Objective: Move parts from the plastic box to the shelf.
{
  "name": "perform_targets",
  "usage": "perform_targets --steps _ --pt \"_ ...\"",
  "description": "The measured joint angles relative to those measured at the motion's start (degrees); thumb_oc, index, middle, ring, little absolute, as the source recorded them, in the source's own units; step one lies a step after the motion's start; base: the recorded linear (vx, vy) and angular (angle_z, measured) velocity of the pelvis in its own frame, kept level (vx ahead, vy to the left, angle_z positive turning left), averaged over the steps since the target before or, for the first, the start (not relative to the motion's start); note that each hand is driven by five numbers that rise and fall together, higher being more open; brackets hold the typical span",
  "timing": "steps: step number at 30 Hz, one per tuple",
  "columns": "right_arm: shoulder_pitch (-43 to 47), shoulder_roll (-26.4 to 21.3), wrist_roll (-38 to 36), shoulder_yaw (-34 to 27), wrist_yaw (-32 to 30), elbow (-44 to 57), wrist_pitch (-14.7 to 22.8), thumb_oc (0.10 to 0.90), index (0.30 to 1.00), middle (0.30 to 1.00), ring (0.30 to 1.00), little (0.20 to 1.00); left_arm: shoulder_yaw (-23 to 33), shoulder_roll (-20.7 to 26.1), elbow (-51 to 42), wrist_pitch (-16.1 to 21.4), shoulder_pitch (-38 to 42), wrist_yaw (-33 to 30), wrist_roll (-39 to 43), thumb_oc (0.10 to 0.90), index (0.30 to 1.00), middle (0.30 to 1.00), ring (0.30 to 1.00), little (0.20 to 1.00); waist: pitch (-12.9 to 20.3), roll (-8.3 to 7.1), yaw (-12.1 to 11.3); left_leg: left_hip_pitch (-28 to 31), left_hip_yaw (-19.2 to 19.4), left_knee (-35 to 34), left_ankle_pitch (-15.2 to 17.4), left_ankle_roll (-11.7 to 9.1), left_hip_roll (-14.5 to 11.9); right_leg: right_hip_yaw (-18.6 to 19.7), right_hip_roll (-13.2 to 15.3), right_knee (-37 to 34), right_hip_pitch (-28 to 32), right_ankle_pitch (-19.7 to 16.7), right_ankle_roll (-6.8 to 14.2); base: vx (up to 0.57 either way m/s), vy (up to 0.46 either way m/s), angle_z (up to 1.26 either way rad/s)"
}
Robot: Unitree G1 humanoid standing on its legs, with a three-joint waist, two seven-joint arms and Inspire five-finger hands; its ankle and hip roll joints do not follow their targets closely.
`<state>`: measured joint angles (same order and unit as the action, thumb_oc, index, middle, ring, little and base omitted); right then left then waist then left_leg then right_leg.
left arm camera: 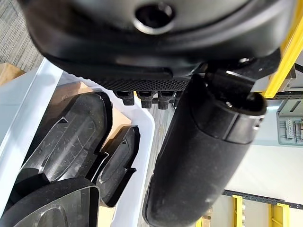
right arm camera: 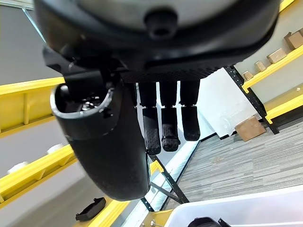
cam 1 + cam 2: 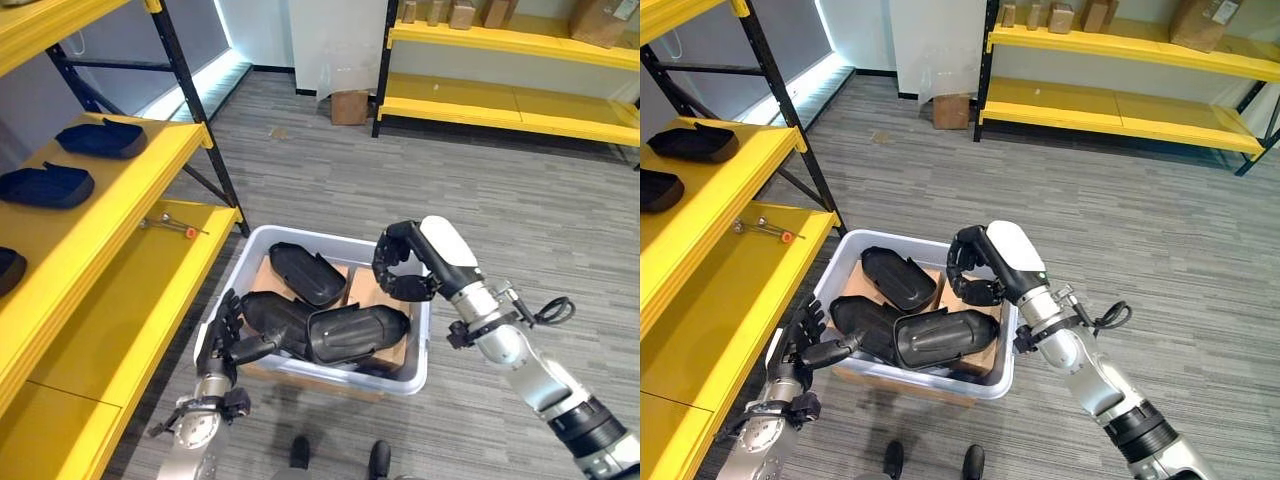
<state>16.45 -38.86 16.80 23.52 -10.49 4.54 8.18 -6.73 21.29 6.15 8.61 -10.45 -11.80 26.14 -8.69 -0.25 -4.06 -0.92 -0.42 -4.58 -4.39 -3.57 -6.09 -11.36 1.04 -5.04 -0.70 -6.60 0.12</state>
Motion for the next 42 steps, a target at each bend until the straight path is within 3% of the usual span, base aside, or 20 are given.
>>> perform_targets --steps 4,5,6,11,13,19,27,32,36,42 --pt "-0.2 0.1 0.0 0.0 0.0 0.0 0.1 0.400 0.300 0.300 0.300 0.300 0.0 0.0 0.2 0.0 -0.1 0.0 0.0 0.900 1.000 1.000 1.000 1.000 0.1 -0.08 0.0 -0.1 0.0 -0.2 0.1 -0.1 0.0 0.0 0.0 0.0 0.2 0.1 0.0 0.00 0.011 0.00" --pt "-0.6 0.3 0.0 0.0 0.0 0.0 0.1 0.545 0.503 0.503 0.503 0.503 0.0 0.0 0.2 0.0 -0.1 0.0 0.0 0.900 1.000 1.000 1.000 1.000 0.2 -0.34 0.0 -0.1 0.0 -0.2 0.1 -0.1 0.0 0.0 0.0 0.0 0.2 0.1 0.0 0.00 0.057 0.00" --pt "-1.4 1.0 -0.8 0.0 -0.1 -0.5 0.2 0.900 1.000 1.000 1.000 1.000 -0.1 0.0 0.2 0.0 -0.2 0.0 0.0 0.900 1.000 1.000 1.000 1.000 0.4 -0.72 0.0 -0.1 0.0 -0.2 0.1 -0.1 0.0 0.0 0.0 0.0 0.1 0.1 0.0 0.00 0.048 0.00" --pt "-4.6 4.1 -5.4 0.1 0.2 -2.1 0.1 0.900 1.000 1.000 1.000 1.000 -0.3 0.0 0.4 0.0 -0.6 0.0 0.0 0.900 1.000 1.000 1.000 1.000 0.9 -1.46 0.0 -0.7 0.0 -0.2 0.1 0.0 0.1 0.0 0.1 0.0 -0.3 0.2 0.1 0.00 0.021 0.00" --pt "-5.5 7.7 -14.0 0.0 0.5 -5.7 -0.1 0.900 1.000 1.000 1.000 1.000 -0.3 0.2 0.4 -0.1 -1.0 0.0 0.1 0.900 1.000 1.000 1.000 1.000 1.0 -1.71 0.1 -1.0 0.0 -0.2 0.1 0.0 0.1 0.0 0.1 0.0 -0.7 0.2 0.2 0.00 0.015 -0.01" --pt "-7.0 11.7 -28.6 0.2 1.7 -11.0 -1.4 0.900 1.000 1.000 1.000 1.000 -0.4 0.3 0.4 -1.2 -1.8 0.0 0.1 0.900 1.000 1.000 1.000 1.000 1.0 -1.71 0.0 -1.4 0.1 0.0 0.1 0.0 0.2 0.0 0.2 0.0 -1.4 0.3 0.2 -0.01 0.030 0.00" --pt "-7.4 15.9 -42.5 0.5 2.4 -15.4 -2.5 0.900 1.000 1.000 1.000 1.000 -1.1 0.6 0.5 -1.3 -1.5 0.1 0.6 0.900 1.000 1.000 1.000 1.000 1.0 -1.48 -0.6 -4.5 0.1 0.0 -0.7 -0.7 0.2 0.0 0.2 0.0 -4.6 -0.1 0.1 -0.03 0.036 -0.01" --pt "-6.0 20.0 -50.6 0.6 1.9 -21.5 -2.5 0.900 1.000 1.000 1.000 1.000 -3.0 0.9 0.5 -1.3 -0.4 0.0 0.7 0.900 1.000 1.000 1.000 1.000 0.5 -0.52 -1.1 -6.7 0.1 0.0 -1.3 -0.7 0.3 -0.2 0.3 0.0 -6.8 -0.4 0.3 -0.05 0.031 0.02" --pt "-4.3 21.1 -56.3 1.1 0.4 -24.1 -2.5 0.900 1.000 1.000 1.000 1.000 -4.9 0.9 0.5 -1.3 1.9 0.0 0.8 0.900 1.000 1.000 1.000 1.000 -2.0 1.75 -1.5 -7.4 0.1 0.0 -1.6 -0.7 0.6 -0.1 0.6 0.0 -7.4 -0.7 0.5 -0.04 0.028 -0.01" --pt "0.7 23.3 -60.3 1.3 -1.7 -30.3 -2.1 0.900 1.000 1.000 1.000 1.000 -5.5 0.9 0.6 -1.3 6.4 -0.1 2.9 0.900 1.000 1.000 1.000 1.000 -5.9 1.69 -2.4 -9.3 0.1 0.0 -2.1 -0.8 0.5 -0.1 0.5 0.0 -9.3 -1.3 0.3 -0.02 0.010 -0.01"
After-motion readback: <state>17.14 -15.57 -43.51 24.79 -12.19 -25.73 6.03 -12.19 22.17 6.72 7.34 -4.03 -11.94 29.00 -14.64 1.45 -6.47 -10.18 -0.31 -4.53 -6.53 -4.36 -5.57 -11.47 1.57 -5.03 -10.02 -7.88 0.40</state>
